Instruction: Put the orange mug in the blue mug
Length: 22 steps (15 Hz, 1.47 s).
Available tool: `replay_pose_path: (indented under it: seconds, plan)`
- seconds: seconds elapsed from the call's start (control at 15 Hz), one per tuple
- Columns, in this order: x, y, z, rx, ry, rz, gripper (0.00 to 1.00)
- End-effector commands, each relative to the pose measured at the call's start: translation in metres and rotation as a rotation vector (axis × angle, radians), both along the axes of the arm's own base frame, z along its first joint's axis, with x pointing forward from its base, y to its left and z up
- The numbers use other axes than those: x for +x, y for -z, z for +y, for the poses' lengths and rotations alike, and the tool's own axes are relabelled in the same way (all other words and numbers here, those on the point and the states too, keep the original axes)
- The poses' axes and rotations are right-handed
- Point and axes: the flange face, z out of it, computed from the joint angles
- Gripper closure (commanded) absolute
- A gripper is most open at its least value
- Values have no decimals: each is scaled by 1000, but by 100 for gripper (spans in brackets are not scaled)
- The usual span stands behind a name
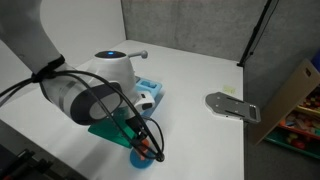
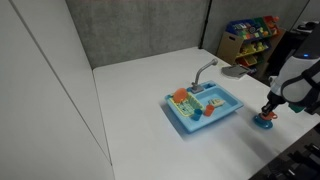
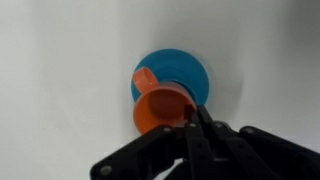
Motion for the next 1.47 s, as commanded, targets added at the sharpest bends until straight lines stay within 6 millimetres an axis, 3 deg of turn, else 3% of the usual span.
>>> replay_pose_path:
  seconds: [0.0, 0.07, 0.67, 1.07, 1.4]
  plan:
    - [-2, -4, 3, -8, -17, -20, 85]
    - [-2, -5, 3, -7, -17, -21, 68]
    - [0, -23, -8, -5, 56, -8, 1]
    - [9, -57, -23, -17, 233, 54, 0]
    - [22, -96, -30, 1, 352, 119, 0]
